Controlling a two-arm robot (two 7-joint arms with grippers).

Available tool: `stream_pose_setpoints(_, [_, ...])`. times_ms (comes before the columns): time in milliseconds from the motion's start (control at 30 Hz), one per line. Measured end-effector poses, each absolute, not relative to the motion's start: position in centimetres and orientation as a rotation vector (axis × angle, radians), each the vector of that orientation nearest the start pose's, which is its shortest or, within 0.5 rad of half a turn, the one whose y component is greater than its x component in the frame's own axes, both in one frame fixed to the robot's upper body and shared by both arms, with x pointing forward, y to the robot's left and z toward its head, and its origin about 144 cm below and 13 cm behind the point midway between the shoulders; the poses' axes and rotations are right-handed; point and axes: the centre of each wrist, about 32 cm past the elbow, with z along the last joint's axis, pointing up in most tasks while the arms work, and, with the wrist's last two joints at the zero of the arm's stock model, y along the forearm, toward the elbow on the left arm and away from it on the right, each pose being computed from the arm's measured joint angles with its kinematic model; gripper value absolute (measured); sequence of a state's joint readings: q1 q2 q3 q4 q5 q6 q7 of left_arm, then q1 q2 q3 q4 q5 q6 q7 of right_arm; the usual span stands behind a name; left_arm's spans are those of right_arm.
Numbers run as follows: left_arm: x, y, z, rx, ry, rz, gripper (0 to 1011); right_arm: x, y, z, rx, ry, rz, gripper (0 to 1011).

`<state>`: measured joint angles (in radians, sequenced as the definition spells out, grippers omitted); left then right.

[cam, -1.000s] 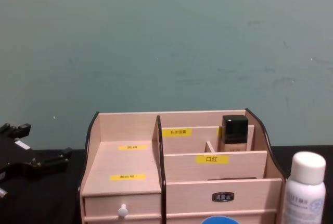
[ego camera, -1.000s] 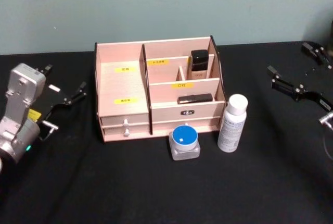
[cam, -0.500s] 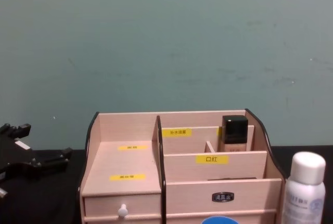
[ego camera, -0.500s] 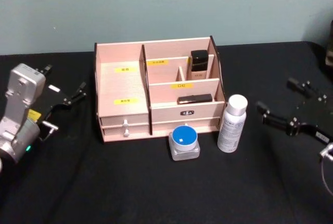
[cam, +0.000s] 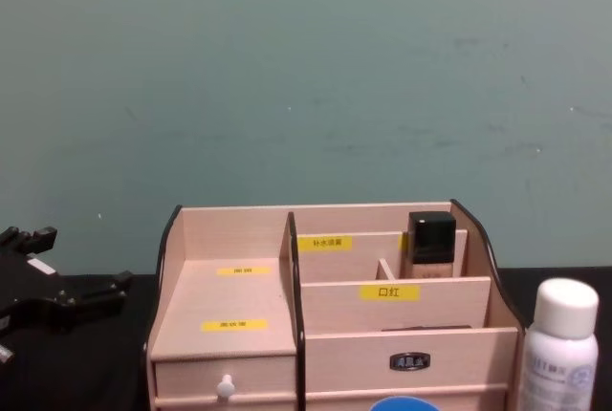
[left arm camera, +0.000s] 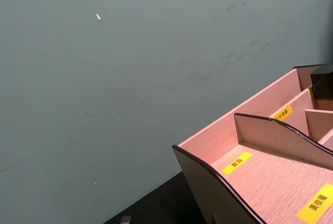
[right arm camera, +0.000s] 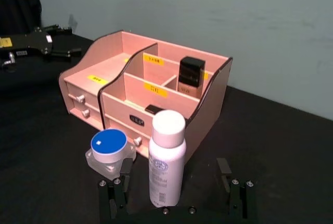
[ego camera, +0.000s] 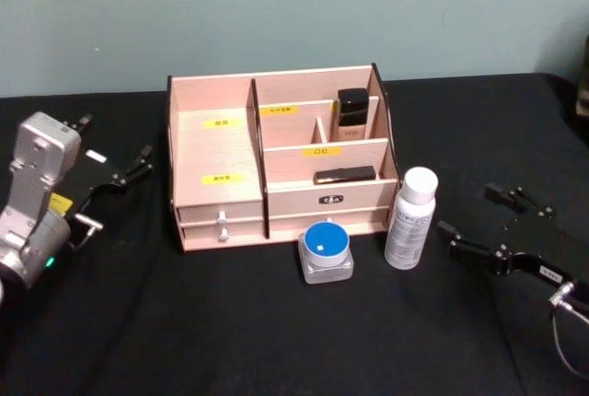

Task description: Pick up the facial cleanser and watermelon frost from the table and place them into the tiered storage box.

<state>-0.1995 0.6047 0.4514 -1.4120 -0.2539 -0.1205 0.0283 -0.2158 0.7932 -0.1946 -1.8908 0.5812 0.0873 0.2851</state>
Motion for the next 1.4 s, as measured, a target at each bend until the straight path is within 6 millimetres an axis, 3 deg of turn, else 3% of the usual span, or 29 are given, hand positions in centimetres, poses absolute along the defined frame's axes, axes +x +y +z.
stream_pose_setpoints(433, [48.9, 31.0, 114.0, 0.304, -0.285, 1.248, 1010, 41.2, -32.3, 117.6, -0.256, 0.087, -0.886, 1002])
stream_pose_setpoints(1400, [48.9, 31.0, 114.0, 0.304, -0.285, 1.248, 1010, 45.5, -30.2, 115.4, -0.238, 0.059, -0.849, 1002])
